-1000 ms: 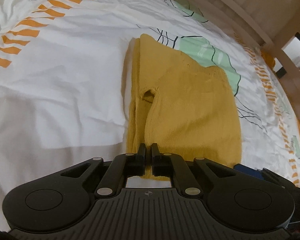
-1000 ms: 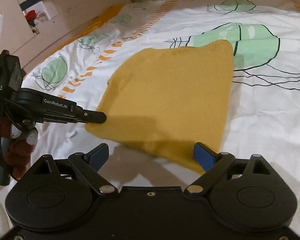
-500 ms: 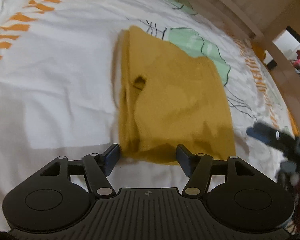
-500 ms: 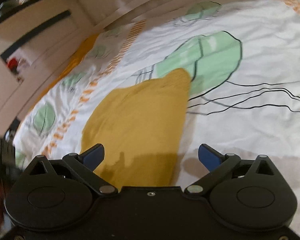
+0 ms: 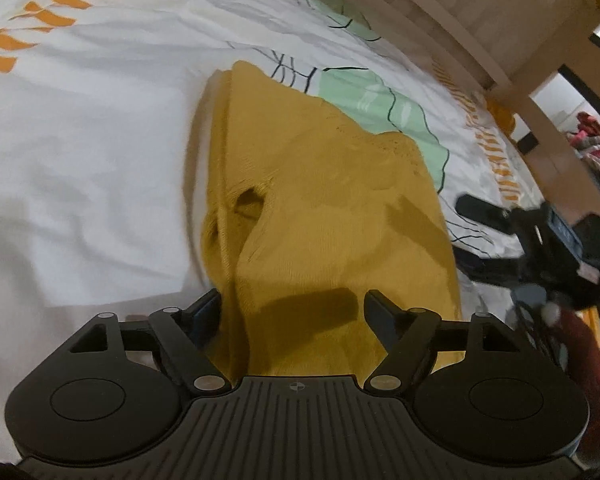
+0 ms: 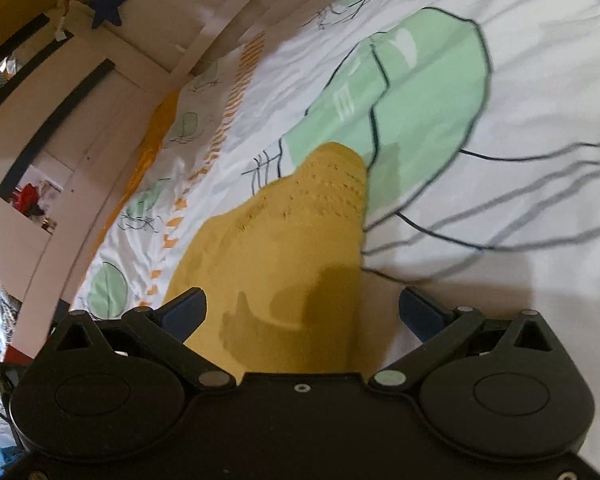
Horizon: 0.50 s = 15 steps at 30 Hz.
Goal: Fold small clothes
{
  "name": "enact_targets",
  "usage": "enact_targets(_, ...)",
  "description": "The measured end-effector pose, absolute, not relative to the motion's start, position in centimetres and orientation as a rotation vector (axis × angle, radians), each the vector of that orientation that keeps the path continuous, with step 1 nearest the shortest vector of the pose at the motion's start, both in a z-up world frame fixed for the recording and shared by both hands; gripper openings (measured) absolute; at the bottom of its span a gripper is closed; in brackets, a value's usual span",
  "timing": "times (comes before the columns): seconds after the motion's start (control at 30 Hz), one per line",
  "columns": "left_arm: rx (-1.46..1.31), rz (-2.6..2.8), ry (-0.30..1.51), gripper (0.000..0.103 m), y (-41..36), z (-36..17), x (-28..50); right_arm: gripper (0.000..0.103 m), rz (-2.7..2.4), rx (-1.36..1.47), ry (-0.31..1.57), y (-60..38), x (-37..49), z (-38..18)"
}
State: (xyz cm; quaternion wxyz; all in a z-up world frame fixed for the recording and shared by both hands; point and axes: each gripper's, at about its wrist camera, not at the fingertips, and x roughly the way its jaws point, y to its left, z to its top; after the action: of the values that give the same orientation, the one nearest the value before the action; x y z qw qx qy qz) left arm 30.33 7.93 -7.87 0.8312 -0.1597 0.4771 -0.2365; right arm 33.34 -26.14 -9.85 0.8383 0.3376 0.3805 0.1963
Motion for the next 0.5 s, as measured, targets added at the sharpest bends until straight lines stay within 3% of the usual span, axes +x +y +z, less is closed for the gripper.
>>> enact_targets(0.13,-0.349,-0.522,1.014,0.083,7.5,-7.9,30.6,0.103,0.468,0.7,0.811,-25.1,35.2,-9.9)
enact_targets(0.5,-0.498,-0.594,1.034,0.083,7.7,-8.3,31.0,0.103,0.538,0.713,0.824,-24.5,37.5,-10.3)
